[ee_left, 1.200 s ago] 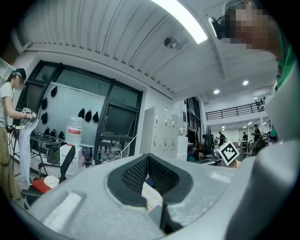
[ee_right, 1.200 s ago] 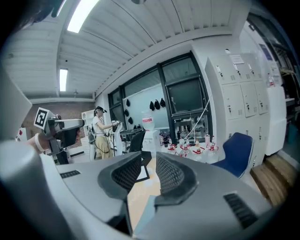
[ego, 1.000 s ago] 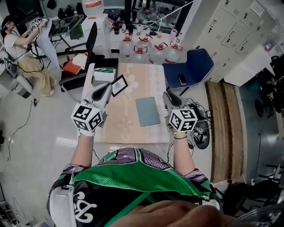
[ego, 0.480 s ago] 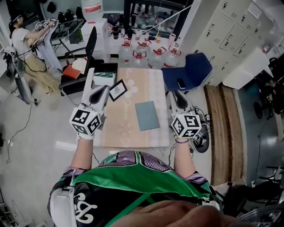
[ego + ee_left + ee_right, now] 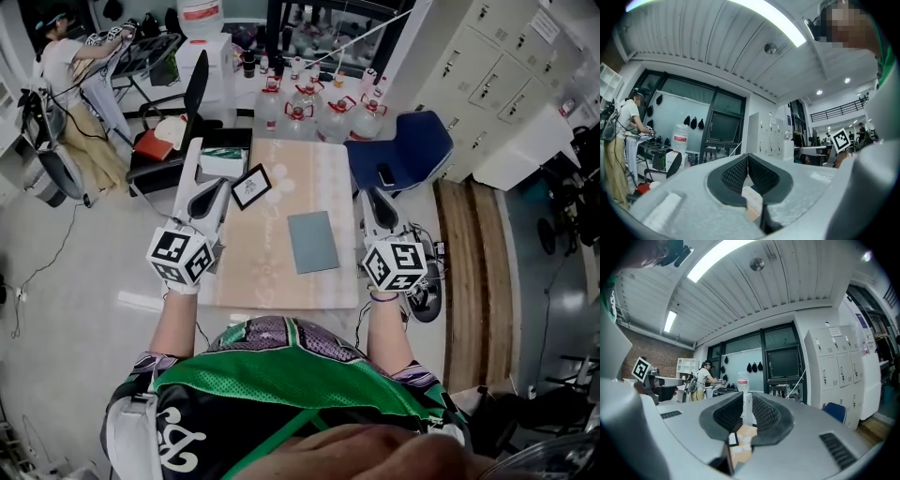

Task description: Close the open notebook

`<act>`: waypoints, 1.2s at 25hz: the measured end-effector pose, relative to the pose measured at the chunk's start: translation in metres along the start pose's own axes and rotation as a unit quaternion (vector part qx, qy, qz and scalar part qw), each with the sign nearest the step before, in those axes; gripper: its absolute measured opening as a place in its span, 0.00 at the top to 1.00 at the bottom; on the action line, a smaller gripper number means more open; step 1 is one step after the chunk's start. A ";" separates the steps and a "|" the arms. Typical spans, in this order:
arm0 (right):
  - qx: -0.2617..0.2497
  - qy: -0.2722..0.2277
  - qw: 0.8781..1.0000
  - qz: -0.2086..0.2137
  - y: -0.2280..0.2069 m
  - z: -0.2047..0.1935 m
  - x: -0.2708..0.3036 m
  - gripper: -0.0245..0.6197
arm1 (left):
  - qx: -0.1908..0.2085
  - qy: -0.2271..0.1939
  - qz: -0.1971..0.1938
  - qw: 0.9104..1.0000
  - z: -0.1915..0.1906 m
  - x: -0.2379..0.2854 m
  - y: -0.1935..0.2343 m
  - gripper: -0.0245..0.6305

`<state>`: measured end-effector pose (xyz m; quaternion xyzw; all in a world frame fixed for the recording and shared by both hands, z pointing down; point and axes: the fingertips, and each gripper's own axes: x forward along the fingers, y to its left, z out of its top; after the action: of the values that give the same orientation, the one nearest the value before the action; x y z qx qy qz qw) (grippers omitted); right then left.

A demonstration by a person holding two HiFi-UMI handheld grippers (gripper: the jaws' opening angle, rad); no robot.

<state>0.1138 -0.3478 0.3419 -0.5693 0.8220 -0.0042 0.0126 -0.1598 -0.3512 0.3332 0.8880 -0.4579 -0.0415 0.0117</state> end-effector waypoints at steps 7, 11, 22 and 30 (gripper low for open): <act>0.000 -0.001 1.000 0.007 0.005 0.001 0.003 0.94 | -0.004 0.000 -0.002 1.000 -0.002 0.000 0.001 0.94; 0.006 -0.002 1.000 0.014 0.008 0.000 0.005 0.96 | -0.006 0.003 -0.001 1.000 -0.004 -0.001 0.003 0.94; 0.005 -0.004 1.000 0.014 0.015 0.000 0.010 0.96 | -0.005 0.002 0.004 1.000 -0.002 -0.007 0.005 0.94; 0.011 0.000 1.000 0.013 0.015 0.000 0.009 0.96 | -0.001 0.004 0.002 1.000 0.000 -0.009 0.002 0.94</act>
<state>0.0962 -0.3509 0.3416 -0.5586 0.8291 -0.0129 0.0191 -0.1667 -0.3451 0.3337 0.8873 -0.4594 -0.0386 0.0149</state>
